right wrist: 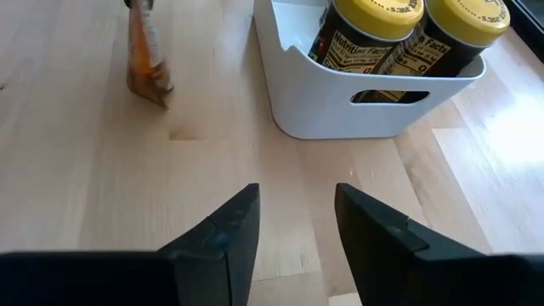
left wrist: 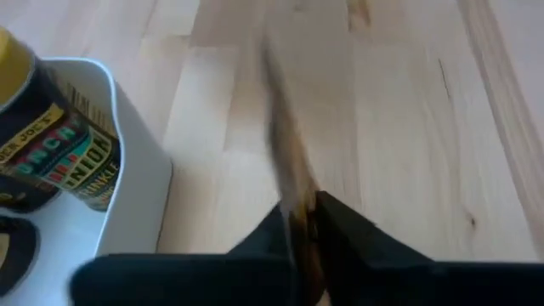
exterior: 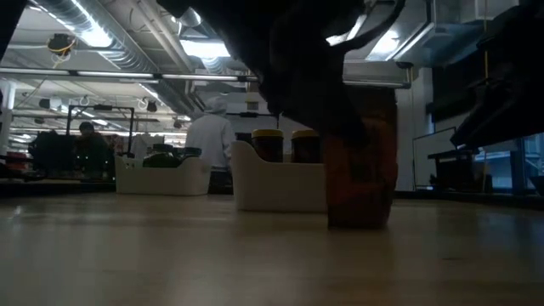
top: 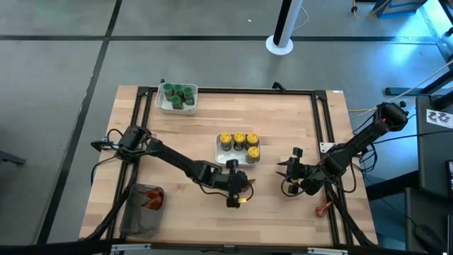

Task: Sort spices by type
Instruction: Put the orange seasoning pack into the black bin

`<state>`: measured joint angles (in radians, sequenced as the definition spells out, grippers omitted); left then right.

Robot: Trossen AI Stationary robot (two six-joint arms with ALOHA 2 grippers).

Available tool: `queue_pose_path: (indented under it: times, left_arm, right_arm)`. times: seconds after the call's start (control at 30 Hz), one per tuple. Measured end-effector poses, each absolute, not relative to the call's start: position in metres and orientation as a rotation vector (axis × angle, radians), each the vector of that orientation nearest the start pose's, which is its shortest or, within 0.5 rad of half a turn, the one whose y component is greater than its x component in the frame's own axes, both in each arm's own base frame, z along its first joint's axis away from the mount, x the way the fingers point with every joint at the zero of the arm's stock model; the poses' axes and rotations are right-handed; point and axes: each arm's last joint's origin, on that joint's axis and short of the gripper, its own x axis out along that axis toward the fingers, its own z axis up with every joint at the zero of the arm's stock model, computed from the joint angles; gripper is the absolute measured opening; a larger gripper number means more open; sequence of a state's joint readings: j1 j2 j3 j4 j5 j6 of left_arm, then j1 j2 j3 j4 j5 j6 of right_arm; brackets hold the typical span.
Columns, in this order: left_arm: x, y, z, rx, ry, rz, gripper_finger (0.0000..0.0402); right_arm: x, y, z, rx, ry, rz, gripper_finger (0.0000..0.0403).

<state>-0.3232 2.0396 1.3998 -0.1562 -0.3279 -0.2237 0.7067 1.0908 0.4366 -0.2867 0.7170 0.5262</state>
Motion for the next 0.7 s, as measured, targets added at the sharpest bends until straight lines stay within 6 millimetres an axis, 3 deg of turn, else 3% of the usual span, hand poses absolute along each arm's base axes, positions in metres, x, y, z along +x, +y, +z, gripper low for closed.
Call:
queue_pose_path:
  times: [0.07,0.3,0.47,0.7]
  left_arm:
    - [0.418,-0.132,0.173,0.081,0.745,0.068,0.0008]
    - [0.415,-0.144,0.189,0.184,0.747,0.021,0.0003]
    - [0.407,-0.157,0.221,0.204,0.778,-0.006,0.0002]
    - [0.379,-0.183,0.273,0.201,0.764,-0.072,0.0001]
  right_arm:
    - [0.151,0.104,0.164,-0.11,0.674,-0.191,0.0156]
    - [0.151,0.104,0.164,-0.111,0.674,-0.192,0.0156]
    - [0.151,0.104,0.164,-0.111,0.674,-0.192,0.0156]
    - [0.151,0.104,0.164,-0.103,0.668,-0.189,0.0156]
